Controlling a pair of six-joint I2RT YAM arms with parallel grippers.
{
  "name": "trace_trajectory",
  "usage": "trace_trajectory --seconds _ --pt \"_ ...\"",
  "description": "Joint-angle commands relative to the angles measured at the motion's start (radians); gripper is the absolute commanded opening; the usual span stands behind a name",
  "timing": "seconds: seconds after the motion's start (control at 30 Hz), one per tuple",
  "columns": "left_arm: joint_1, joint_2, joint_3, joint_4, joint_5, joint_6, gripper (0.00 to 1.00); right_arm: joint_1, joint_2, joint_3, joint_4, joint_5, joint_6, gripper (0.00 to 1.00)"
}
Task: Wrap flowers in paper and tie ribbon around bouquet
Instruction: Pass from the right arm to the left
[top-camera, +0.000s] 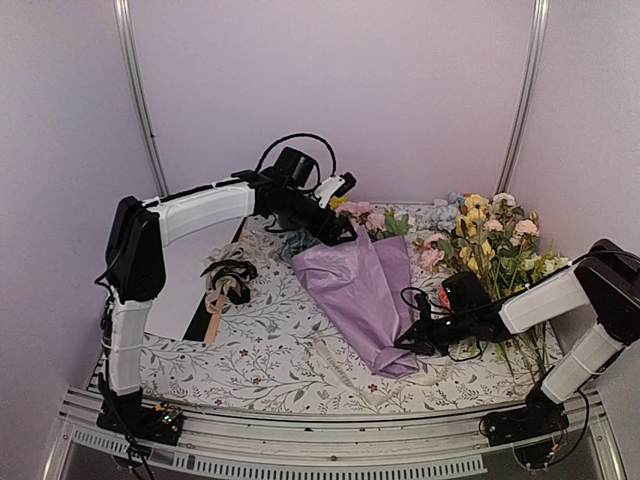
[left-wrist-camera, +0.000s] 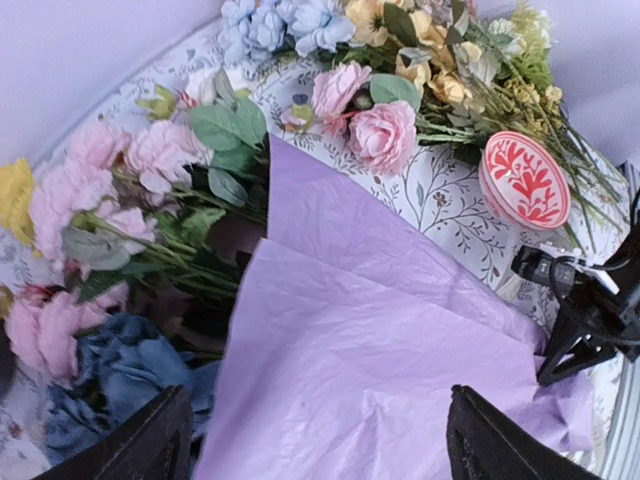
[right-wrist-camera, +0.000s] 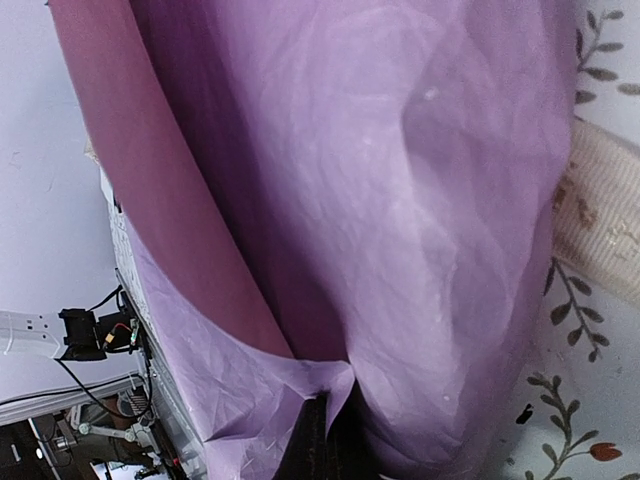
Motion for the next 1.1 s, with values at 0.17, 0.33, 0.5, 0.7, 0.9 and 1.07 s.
trace_trajectory --seconds 0.17,0.33,0.5,0.7,0.9,1.07 --pt "0.020 0.103 0.056 0.065 0.111 0.297 0.93 0.012 0.046 -0.012 -0.087 0.022 -0.012 0.00" --pt "0.015 0.210 0.178 0.056 0.063 0.301 0.78 0.011 0.044 -0.009 -0.100 0.023 -0.021 0.00" --pt "0.016 0.236 0.194 0.058 0.020 0.303 0.72 0.011 0.041 -0.009 -0.109 0.024 -0.021 0.00" --pt "0.001 0.222 0.173 0.073 0.178 0.271 0.00 0.011 0.059 -0.003 -0.108 0.018 -0.026 0.00" --pt "-0.072 0.221 0.173 0.200 0.152 0.215 0.00 0.018 0.087 0.016 -0.108 0.003 -0.033 0.00" --pt "-0.109 0.296 0.227 0.198 0.012 0.187 0.00 0.023 0.076 0.018 -0.108 0.008 -0.029 0.00"
